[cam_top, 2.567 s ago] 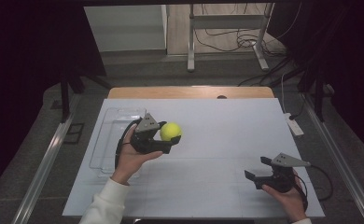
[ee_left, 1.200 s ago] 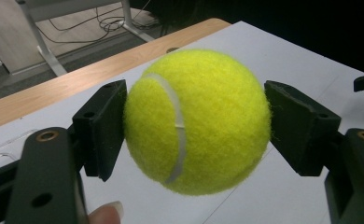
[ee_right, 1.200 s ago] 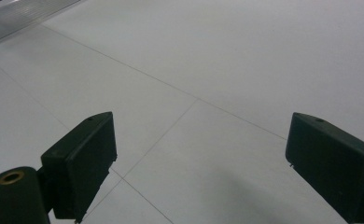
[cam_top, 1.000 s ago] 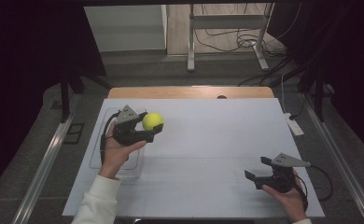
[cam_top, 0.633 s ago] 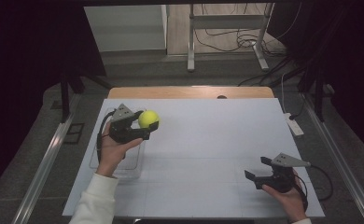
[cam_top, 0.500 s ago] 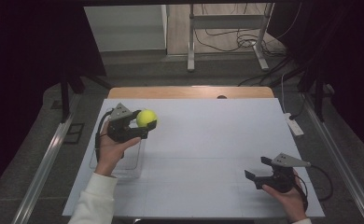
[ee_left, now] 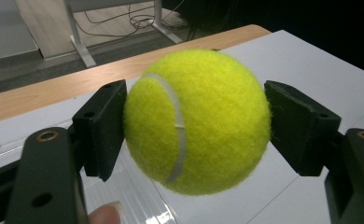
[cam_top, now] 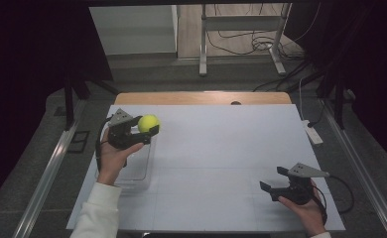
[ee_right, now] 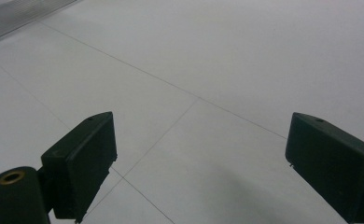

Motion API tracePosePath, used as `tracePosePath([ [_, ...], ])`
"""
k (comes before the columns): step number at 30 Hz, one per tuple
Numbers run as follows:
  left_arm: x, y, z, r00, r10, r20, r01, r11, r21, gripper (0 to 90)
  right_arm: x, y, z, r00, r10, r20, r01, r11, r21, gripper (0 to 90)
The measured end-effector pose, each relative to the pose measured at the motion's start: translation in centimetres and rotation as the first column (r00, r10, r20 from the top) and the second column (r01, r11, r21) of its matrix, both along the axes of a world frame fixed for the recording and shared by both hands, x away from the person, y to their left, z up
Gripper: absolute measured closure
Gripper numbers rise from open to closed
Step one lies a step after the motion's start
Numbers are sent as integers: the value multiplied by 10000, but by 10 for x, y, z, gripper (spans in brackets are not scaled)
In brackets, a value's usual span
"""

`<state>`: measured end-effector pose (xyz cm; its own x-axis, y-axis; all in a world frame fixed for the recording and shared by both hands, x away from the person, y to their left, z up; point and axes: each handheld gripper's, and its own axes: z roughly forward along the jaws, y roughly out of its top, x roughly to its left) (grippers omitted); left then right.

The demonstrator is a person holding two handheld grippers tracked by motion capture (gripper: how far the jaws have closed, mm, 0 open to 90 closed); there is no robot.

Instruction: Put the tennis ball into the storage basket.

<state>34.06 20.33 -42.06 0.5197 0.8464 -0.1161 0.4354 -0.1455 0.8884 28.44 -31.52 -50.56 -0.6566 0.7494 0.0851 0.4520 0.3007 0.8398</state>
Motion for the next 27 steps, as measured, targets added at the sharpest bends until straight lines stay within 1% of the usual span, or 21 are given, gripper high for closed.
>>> tracePosePath([
  [5, 2, 3, -2, 9998, 192, -42, -191, 9997, 136, 258, 0, 0, 0, 10000, -5, 8, 5, 10000, -45, 89],
  [16, 4, 10, -5, 9988, 485, -77, -483, 9987, 174, 258, 0, 1, 0, 10000, 29, 23, -29, 10000, -64, 89],
  [27, 7, 16, -6, 9975, 703, -91, -703, 9975, 45, 258, 1, 2, -1, 10000, 20, 3, -20, 10000, -93, 88],
])
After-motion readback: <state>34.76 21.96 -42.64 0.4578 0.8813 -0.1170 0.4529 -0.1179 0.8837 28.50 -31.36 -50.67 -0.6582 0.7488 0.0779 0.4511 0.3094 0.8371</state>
